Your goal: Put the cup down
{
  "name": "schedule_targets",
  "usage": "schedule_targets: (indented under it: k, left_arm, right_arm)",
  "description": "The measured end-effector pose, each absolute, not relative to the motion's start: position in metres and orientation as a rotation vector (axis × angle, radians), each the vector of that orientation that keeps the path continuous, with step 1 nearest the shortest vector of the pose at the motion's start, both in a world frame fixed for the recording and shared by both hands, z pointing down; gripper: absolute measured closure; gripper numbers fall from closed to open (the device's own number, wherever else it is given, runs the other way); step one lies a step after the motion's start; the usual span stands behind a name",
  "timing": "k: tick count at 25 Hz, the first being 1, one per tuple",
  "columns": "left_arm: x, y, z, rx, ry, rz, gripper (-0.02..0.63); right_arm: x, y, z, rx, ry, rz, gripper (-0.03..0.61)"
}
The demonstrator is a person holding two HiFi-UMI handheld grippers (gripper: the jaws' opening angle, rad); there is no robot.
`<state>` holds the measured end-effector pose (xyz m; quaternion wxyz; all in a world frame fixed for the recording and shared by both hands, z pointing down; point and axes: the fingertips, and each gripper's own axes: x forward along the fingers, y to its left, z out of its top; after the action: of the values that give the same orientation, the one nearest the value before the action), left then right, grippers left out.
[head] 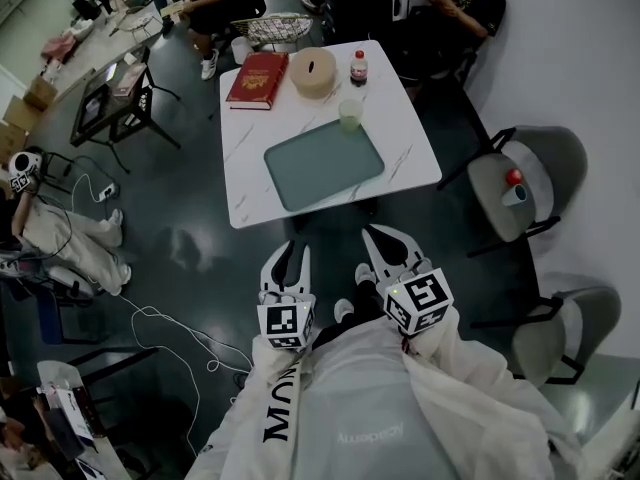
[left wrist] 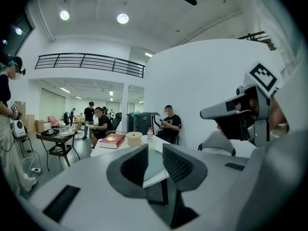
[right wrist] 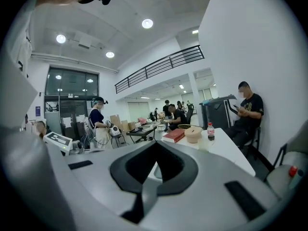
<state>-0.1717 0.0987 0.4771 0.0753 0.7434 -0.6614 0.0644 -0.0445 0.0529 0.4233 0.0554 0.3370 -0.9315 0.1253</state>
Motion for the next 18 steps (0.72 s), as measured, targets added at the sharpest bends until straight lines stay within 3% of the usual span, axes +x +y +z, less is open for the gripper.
schedule_targets:
  k: [12,18]
  left_arm:
    - [-0.155,0.094,0.456,2.197,-2.033,0.120,0.597]
    - [-0.138,0.084,0.451,2.156,-2.075,0.152,0.601]
  right_arm:
    - [-0.036,0.045,0.410,0.953,-2.875,0.413,0.572]
    - [-0.015,0.030,0.412,0.941,-2.865,0.409,0.574]
